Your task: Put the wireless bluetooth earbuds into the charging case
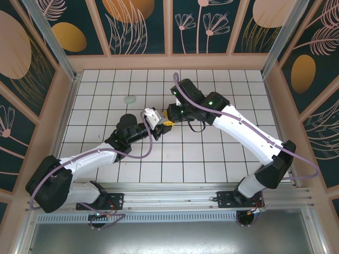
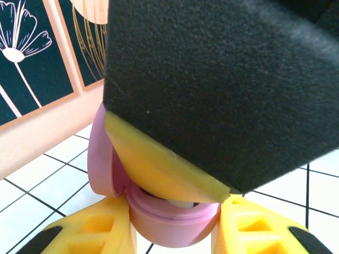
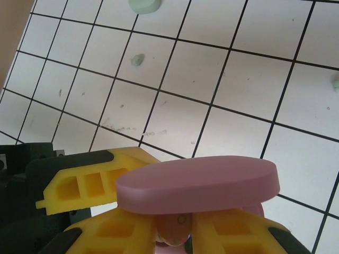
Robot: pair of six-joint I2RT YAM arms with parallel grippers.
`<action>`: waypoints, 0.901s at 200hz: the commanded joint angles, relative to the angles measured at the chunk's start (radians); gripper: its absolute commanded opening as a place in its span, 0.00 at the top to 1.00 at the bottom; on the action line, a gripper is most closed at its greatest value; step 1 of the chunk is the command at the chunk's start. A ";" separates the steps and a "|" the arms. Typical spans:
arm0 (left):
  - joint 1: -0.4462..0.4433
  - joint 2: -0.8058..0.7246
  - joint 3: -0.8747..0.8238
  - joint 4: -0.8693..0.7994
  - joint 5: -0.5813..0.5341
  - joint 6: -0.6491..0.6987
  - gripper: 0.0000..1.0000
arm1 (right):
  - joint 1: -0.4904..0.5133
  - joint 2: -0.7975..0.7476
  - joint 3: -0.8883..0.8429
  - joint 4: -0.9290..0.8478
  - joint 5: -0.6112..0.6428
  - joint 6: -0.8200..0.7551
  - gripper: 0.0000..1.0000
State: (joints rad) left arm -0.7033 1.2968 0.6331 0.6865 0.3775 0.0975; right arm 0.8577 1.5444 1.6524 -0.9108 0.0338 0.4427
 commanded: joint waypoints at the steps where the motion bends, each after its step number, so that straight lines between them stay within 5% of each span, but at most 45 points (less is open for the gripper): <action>1: -0.005 -0.008 0.024 0.060 0.003 0.005 1.00 | 0.006 0.019 0.027 -0.054 -0.001 -0.011 0.77; 180: -0.004 -0.019 0.013 0.071 0.026 -0.042 1.00 | 0.001 -0.115 0.018 0.055 -0.056 -0.003 0.72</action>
State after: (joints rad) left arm -0.7033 1.2968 0.6331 0.7029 0.3813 0.0849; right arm 0.8574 1.5021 1.6539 -0.9096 -0.0032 0.4431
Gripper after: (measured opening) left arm 0.296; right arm 0.280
